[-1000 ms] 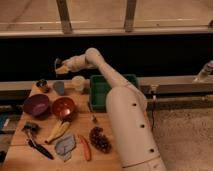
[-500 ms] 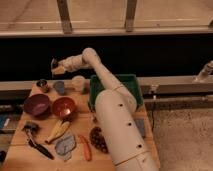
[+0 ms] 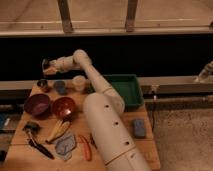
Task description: Place eraser in metal cup
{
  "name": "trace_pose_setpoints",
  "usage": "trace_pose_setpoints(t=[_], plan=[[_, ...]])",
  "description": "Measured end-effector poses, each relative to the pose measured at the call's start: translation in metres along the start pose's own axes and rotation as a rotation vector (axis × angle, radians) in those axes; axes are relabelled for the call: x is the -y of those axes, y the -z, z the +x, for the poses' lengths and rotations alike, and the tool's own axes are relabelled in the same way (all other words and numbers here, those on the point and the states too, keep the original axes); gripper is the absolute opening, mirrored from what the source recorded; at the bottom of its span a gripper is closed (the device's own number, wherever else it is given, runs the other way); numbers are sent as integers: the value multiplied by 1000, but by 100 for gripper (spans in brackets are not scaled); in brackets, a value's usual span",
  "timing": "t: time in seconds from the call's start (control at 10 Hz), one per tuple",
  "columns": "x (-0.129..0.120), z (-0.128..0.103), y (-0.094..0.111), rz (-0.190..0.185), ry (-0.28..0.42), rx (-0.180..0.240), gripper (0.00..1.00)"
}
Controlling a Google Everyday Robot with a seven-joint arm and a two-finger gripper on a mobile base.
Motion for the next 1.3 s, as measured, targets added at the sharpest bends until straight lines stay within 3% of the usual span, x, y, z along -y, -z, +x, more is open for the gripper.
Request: trace_pose_setpoints(t=[0.4,1.0,1.3], plan=[[1,-8,-13,4,13,4,16],[-12,14,-18,-60,-57,-56,16],[-21,27,-23,-94,-92,-62,16]])
